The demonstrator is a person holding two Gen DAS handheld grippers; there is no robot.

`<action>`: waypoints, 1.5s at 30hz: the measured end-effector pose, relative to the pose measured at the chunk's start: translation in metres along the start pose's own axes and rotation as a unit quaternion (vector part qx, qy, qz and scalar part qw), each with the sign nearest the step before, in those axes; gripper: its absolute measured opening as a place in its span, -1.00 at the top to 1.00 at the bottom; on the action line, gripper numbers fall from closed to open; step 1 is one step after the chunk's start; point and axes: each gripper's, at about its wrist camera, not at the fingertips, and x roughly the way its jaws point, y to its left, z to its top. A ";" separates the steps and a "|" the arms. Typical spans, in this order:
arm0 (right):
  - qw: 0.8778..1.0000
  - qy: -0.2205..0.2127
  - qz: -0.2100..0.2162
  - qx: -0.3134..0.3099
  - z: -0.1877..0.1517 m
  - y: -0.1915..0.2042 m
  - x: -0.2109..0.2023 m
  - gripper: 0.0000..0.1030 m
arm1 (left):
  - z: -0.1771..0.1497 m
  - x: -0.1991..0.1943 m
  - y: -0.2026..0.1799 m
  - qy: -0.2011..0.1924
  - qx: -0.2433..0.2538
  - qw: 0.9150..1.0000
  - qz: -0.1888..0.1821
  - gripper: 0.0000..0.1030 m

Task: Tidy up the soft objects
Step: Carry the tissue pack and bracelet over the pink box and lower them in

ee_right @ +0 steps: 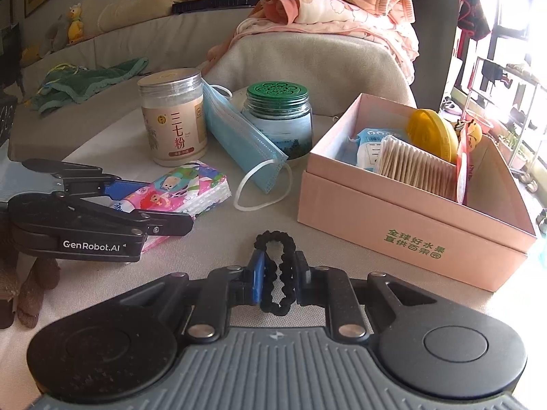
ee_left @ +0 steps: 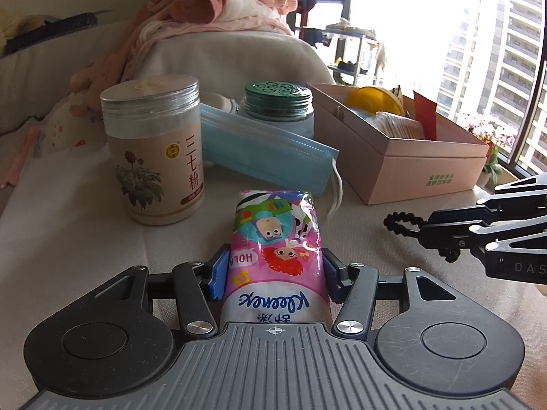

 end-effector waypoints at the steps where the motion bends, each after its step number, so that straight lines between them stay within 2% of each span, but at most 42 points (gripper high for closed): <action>1: 1.000 -0.002 -0.003 0.002 -0.002 -0.003 -0.005 0.67 | 0.000 0.000 -0.002 0.001 0.004 1.000 0.003 -0.15; 5: 1.000 -0.008 -0.016 0.010 -0.011 -0.013 -0.024 0.67 | 0.001 0.002 -0.009 0.007 0.026 1.000 0.015 -0.16; 13: 0.999 -0.019 -0.039 0.032 -0.029 -0.034 -0.059 0.67 | -0.003 -0.006 -0.018 0.000 0.039 0.999 0.026 -0.07; 16: 0.998 -0.025 -0.048 0.040 -0.035 -0.043 -0.075 0.67 | -0.010 -0.018 -0.034 0.005 0.048 0.999 -0.010 -0.06; 18: 0.997 -0.030 -0.052 0.048 -0.039 -0.050 -0.088 0.67 | -0.016 -0.028 -0.052 0.014 0.072 0.996 -0.041 -0.06; 21: 0.996 -0.039 -0.059 0.060 -0.044 -0.061 -0.109 0.67 | -0.022 -0.045 -0.084 0.029 0.121 0.987 -0.101 -0.06; 23: 0.995 -0.046 -0.057 0.071 -0.046 -0.068 -0.124 0.67 | -0.020 -0.060 -0.106 0.022 0.157 0.979 -0.129 -0.06; 27: 0.991 -0.083 -0.066 0.081 -0.046 -0.075 -0.157 0.67 | 0.003 -0.082 -0.131 -0.021 0.187 0.972 -0.141 -0.06; 31: 0.986 -0.123 -0.066 0.087 -0.043 -0.078 -0.178 0.67 | 0.047 -0.084 -0.139 -0.067 0.172 0.975 -0.126 -0.06; 35: 0.983 -0.144 -0.059 0.093 -0.043 -0.081 -0.185 0.67 | 0.104 -0.061 -0.145 -0.080 0.133 0.980 -0.122 -0.07; 38: 0.984 -0.140 -0.049 0.103 -0.045 -0.085 -0.176 0.67 | 0.146 -0.027 -0.158 -0.071 0.110 0.979 -0.154 -0.07; 40: 0.984 -0.132 -0.045 0.111 -0.046 -0.089 -0.168 0.67 | 0.168 0.002 -0.166 -0.052 0.087 0.978 -0.181 -0.08; 42: 0.984 -0.121 -0.043 0.120 -0.049 -0.093 -0.156 0.67 | 0.182 0.038 -0.177 -0.019 0.081 0.978 -0.192 -0.09; 45: 0.985 -0.106 -0.041 0.126 -0.052 -0.099 -0.144 0.67 | 0.182 0.095 -0.185 0.038 0.099 0.981 -0.163 -0.10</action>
